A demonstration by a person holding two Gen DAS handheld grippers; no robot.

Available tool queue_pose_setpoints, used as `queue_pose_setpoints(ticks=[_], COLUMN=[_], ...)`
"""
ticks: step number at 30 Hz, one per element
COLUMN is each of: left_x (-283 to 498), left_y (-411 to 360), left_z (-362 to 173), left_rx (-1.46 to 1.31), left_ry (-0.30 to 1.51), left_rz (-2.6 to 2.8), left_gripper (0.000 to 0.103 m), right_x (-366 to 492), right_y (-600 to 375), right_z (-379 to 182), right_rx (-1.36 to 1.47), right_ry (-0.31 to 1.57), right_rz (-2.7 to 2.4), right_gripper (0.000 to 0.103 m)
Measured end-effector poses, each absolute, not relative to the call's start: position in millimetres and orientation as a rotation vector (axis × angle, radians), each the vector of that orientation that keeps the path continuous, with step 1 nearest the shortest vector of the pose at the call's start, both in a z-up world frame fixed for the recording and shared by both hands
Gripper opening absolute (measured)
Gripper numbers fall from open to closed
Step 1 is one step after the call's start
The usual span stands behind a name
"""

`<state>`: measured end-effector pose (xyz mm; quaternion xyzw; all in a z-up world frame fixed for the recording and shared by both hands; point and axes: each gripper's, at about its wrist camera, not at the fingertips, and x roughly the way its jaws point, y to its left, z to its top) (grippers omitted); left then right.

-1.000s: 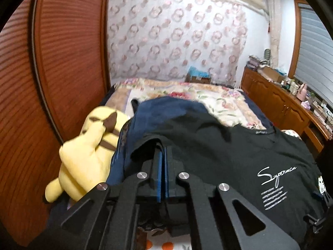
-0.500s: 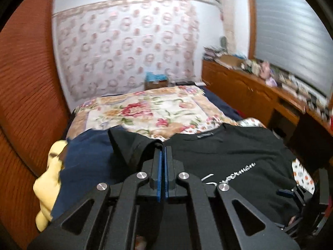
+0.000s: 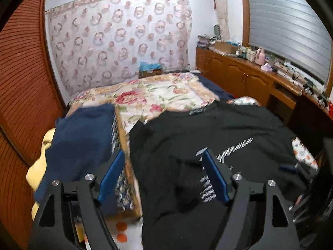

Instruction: Fold small clothes

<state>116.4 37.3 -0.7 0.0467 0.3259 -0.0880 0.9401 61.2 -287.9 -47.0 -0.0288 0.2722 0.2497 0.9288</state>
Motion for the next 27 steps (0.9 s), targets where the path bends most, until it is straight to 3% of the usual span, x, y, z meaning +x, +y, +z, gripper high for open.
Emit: queue_pose_setpoints(ticks=[13, 22, 27], left_x=[105, 113, 114], left_y=[45, 47, 47], left_z=[-89, -112, -114], left_rx=[0.068, 0.085, 0.08], left_ry=[0.806, 0.875, 0.894], left_rz=[-0.141, -0.112, -0.116], left_gripper=[0.079, 0.079, 0.082], right_x=[67, 68, 78], right_y=[-287, -287, -288], right_z=[-46, -45, -39], right_rx=[-0.056, -0.057, -0.051], right_ry=[0.581, 0.584, 0.602], right_rz=[0.519, 0.547, 0.591], right_gripper=[0.094, 0.094, 0.086])
